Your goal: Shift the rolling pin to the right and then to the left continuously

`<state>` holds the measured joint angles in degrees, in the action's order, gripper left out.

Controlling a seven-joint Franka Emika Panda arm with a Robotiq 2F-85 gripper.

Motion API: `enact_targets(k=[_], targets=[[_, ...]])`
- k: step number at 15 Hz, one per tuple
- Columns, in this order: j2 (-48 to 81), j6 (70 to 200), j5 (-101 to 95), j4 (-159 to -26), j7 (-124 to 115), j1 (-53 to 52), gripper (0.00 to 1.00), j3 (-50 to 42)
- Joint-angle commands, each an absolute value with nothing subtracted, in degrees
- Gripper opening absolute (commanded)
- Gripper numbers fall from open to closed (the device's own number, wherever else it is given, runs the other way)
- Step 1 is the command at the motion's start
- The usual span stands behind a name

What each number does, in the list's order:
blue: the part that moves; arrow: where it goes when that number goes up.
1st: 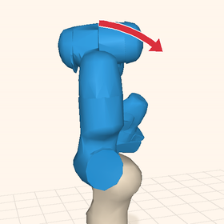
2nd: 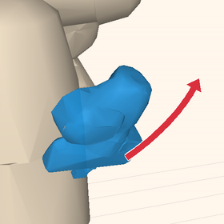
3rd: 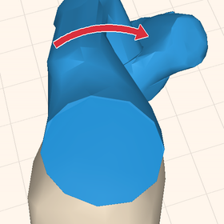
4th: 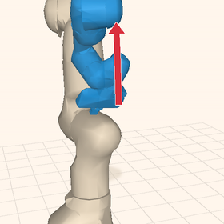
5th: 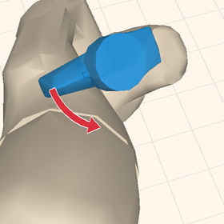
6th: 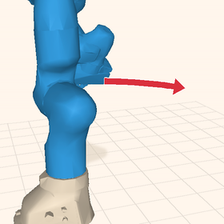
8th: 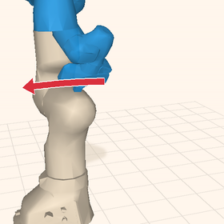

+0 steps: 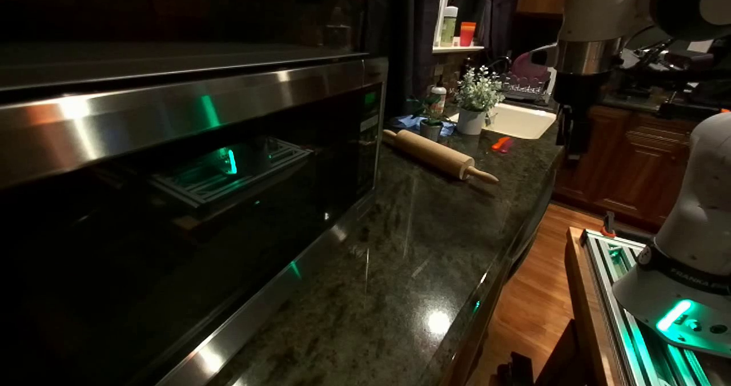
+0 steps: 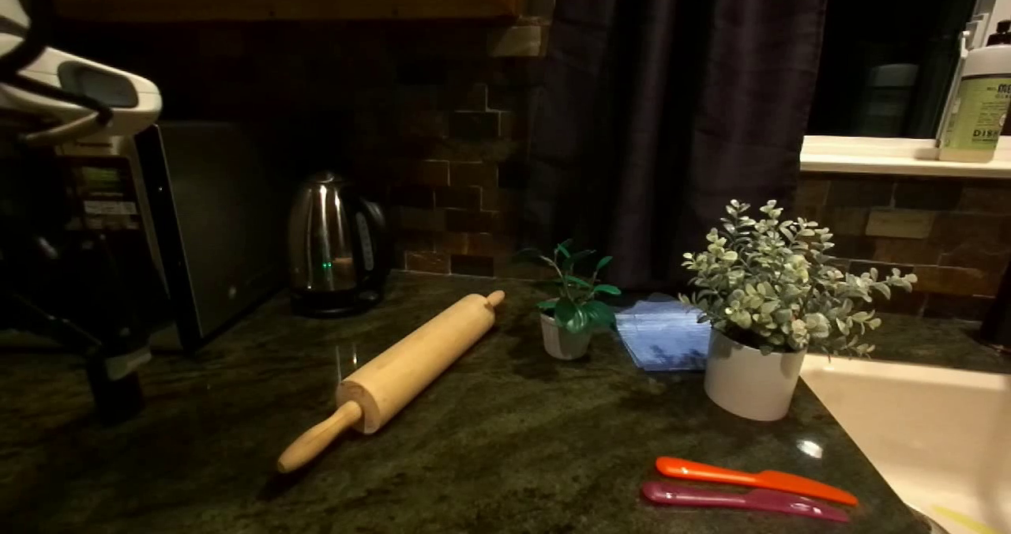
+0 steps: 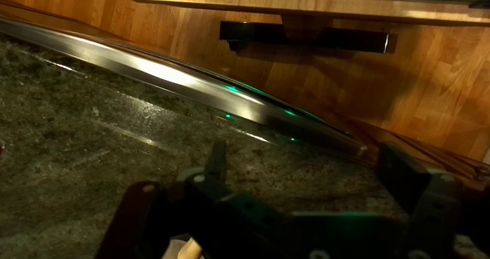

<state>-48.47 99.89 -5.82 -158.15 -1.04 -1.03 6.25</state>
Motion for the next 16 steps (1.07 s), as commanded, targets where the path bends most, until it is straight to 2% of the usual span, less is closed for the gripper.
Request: enact_targets(k=[1,7,16], targets=[[-48.32,99.31,-6.12,-157.93,-1.95,-1.38,1.00,5.03],[-44.48,103.82,-4.03,-157.88,-5.90,-0.67,1.00,4.49],[-34.27,120.82,-3.79,-157.91,-11.37,0.96,1.00,5.20]])
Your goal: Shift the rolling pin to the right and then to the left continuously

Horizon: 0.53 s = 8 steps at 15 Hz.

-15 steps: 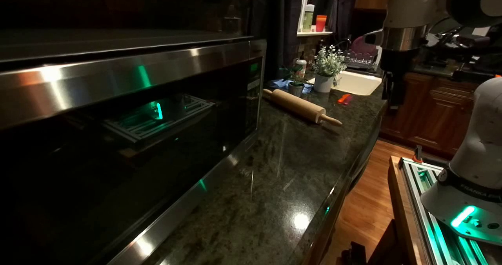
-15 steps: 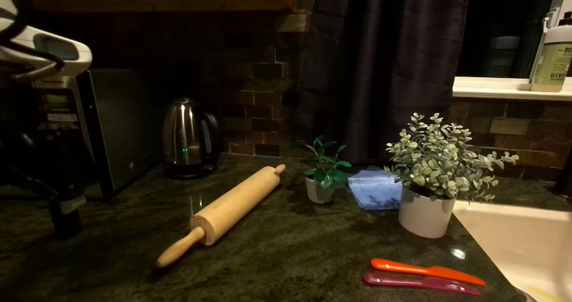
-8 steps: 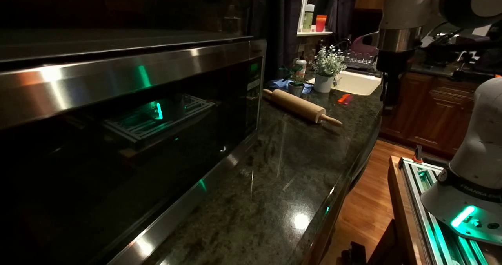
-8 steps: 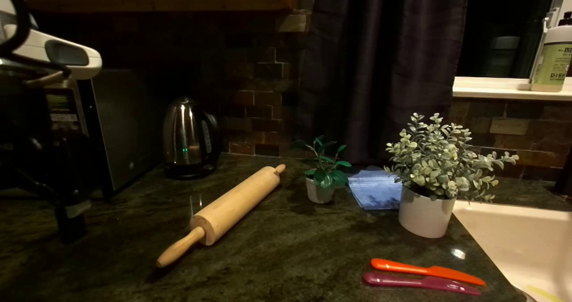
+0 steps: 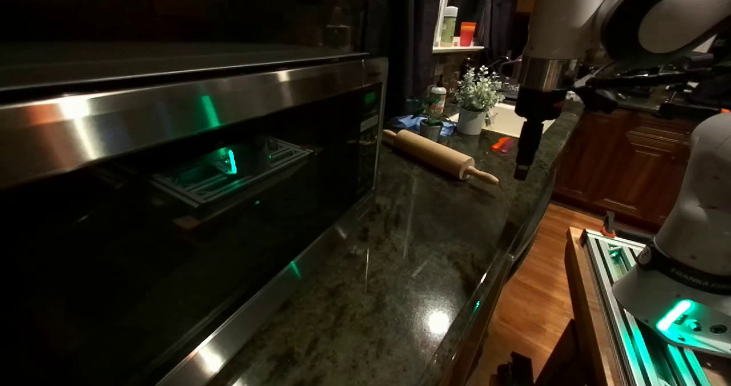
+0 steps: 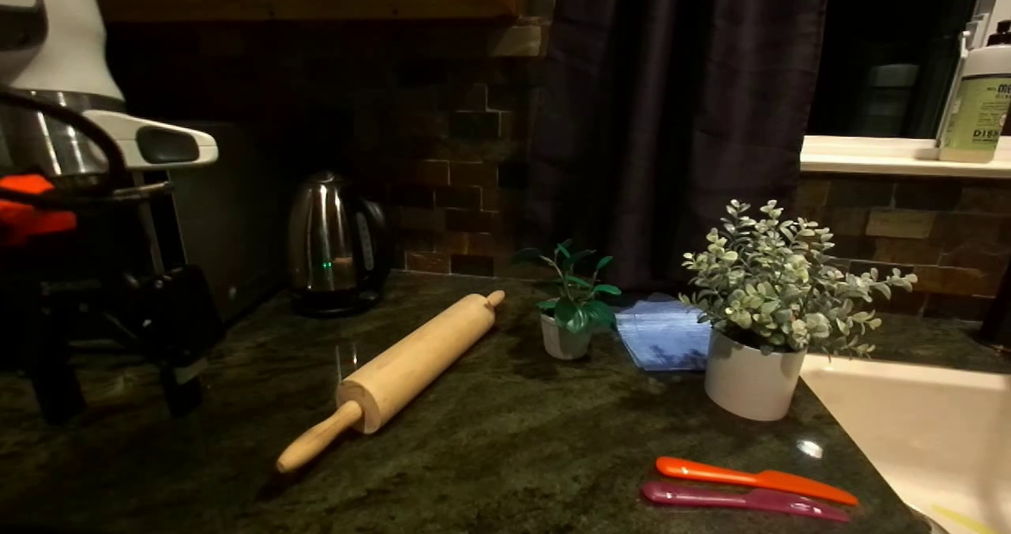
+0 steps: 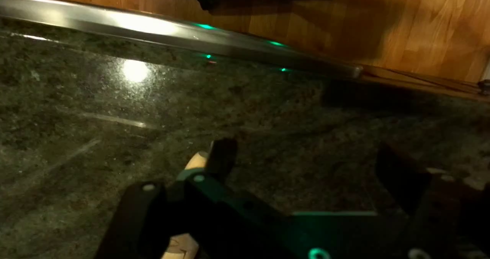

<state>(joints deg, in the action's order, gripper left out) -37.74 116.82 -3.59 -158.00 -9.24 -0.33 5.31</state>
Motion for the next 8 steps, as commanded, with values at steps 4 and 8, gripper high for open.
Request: enact_targets(k=[4,8], targets=[[-31.63,124.14,-5.21,-157.89,-12.07,2.89,1.00,4.88],[-31.24,124.14,-6.12,-157.75,-12.16,5.24,1.00,3.40]])
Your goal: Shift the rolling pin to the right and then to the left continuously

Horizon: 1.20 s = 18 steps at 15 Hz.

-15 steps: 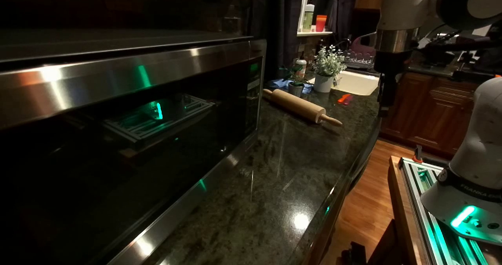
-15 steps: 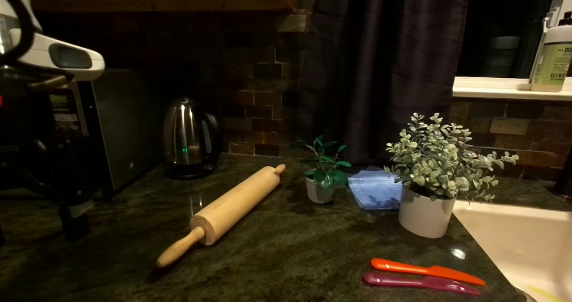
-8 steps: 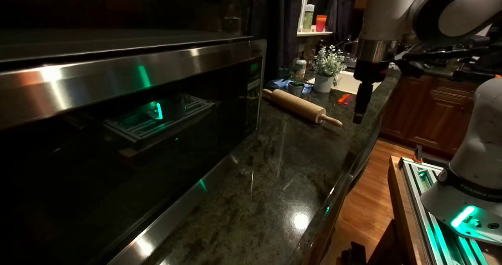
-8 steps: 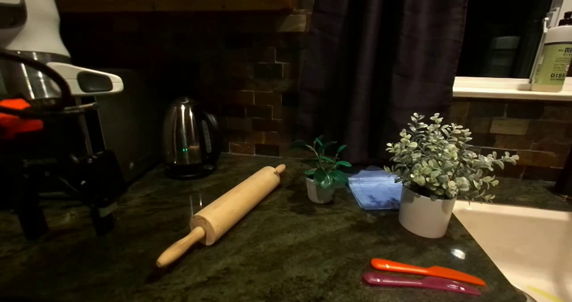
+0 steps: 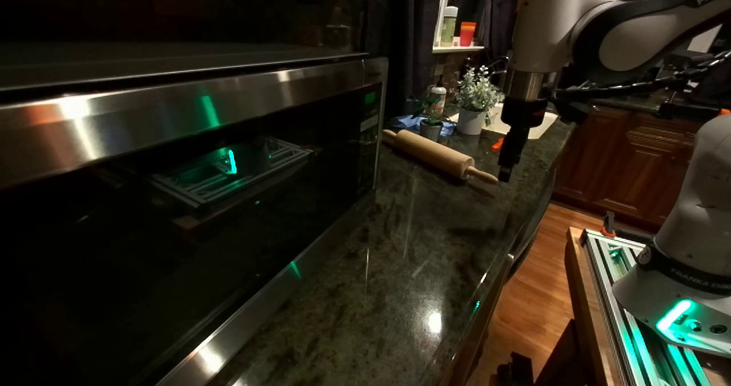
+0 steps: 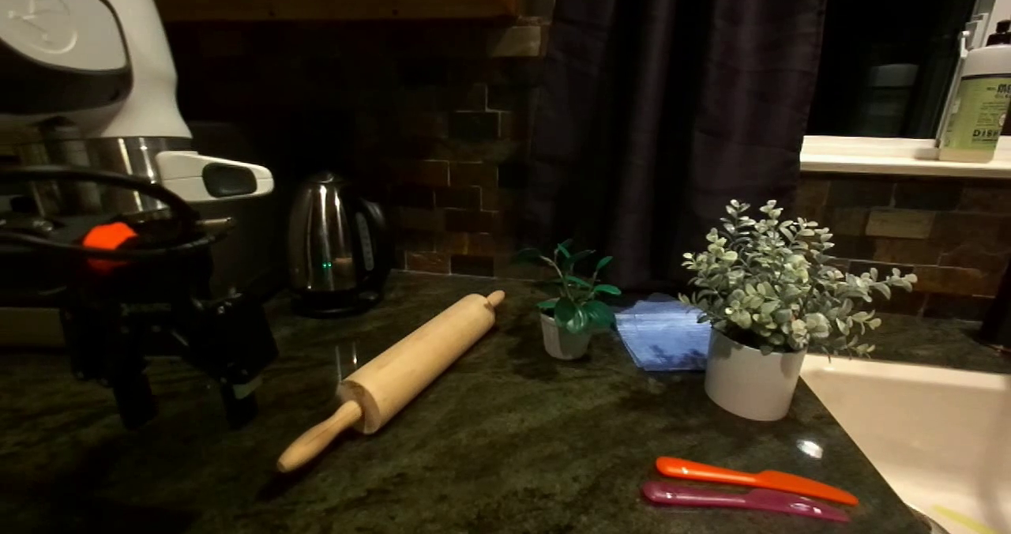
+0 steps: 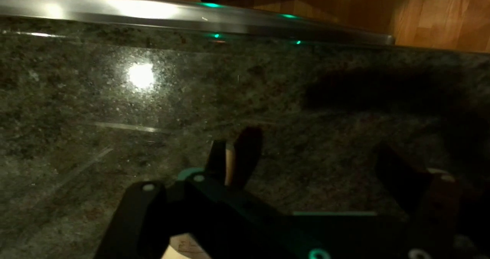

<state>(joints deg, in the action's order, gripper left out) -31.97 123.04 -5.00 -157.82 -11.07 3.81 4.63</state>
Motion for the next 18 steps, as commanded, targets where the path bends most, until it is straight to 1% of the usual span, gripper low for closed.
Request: enact_targets(k=[1,6,17,18], targets=[[-31.17,124.44,-6.11,-157.71,-12.41,5.77,1.00,3.05],[-29.28,129.59,-4.70,-157.60,-13.90,6.88,1.00,1.86],[-24.29,136.28,-4.49,-157.60,-16.21,7.70,1.00,1.59],[-26.13,134.16,-5.20,-157.61,-15.43,7.51,1.00,1.92]])
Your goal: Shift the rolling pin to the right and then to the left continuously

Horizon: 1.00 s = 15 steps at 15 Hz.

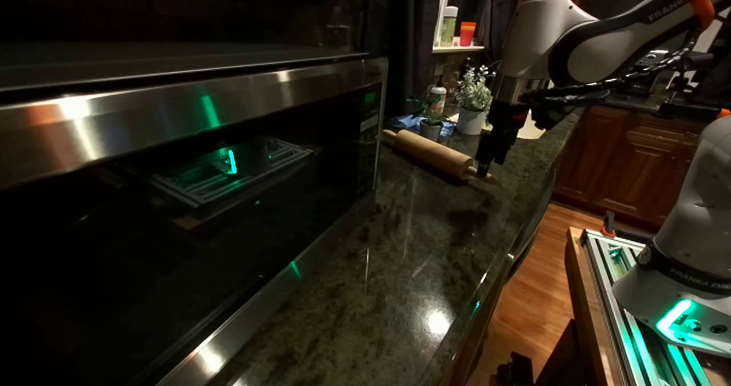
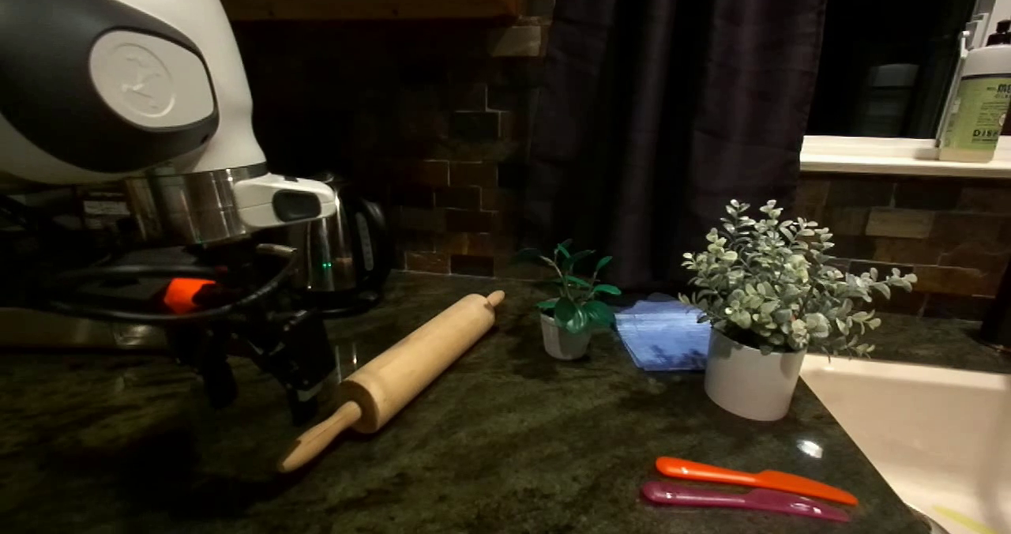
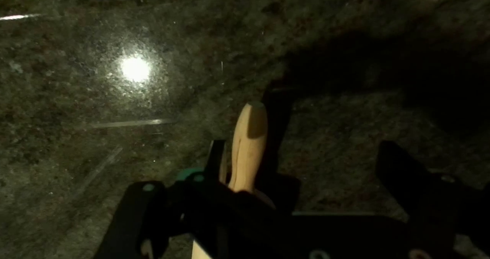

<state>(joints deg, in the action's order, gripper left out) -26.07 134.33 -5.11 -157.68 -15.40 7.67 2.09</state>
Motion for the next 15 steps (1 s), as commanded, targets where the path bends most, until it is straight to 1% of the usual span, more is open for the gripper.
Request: enact_targets(k=[1,9,15], targets=[[-25.61,134.77,-5.18,-157.62,-15.52,7.55,1.00,1.86],[-24.63,135.13,-5.35,-157.49,-16.10,7.76,1.00,1.85],[-22.52,138.72,-5.99,-157.51,-17.38,8.98,1.00,1.73]])
